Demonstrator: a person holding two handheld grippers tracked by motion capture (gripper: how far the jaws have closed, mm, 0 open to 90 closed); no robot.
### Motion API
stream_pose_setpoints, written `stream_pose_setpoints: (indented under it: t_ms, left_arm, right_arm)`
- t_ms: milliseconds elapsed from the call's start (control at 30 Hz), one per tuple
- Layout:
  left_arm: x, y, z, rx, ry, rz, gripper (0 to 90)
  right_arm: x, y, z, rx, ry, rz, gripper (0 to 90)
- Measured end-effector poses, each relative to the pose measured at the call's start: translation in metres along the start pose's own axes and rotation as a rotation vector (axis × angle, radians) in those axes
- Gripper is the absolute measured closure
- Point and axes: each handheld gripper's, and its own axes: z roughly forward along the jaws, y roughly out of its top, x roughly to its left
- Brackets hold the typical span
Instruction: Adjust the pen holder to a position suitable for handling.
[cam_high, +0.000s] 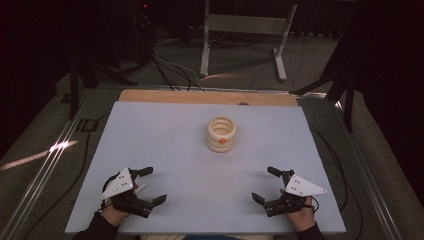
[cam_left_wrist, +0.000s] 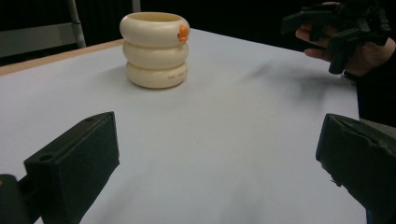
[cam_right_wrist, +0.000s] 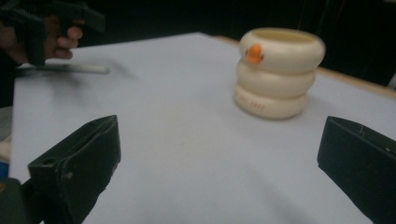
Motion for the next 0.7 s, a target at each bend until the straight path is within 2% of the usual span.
stream_pose_setpoints:
  t_ms: [100, 200, 400, 533, 700]
  left_arm:
    - [0.0004, -0.0007, 0.0001, 0.003, -0.001, 0.0, 0.1]
    - [0.0013, -0.0009, 0.0003, 0.003, -0.001, -0.006, 0.1]
    - [0.0012, -0.0008, 0.0003, 0.006, -0.001, -0.004, 0.1]
    - [0.002, -0.0011, 0.0004, 0.006, -0.002, -0.006, 0.1]
    - [0.0013, -0.0007, -0.0001, 0.005, -0.004, -0.001, 0.1]
  right_arm:
    - [-0.0017, 0.0001, 0.002, 0.048, 0.014, 0.036, 0.0]
    - [-0.0014, -0.0003, 0.0024, 0.062, -0.003, 0.026, 0.0]
    - [0.001, 0.0006, 0.0046, 0.067, 0.009, 0.015, 0.0]
    - [0.0013, 0.0023, 0.0052, 0.065, 0.033, 0.032, 0.0]
    - [0.0026, 0.0043, 0.0052, 0.074, 0.028, 0.038, 0.0]
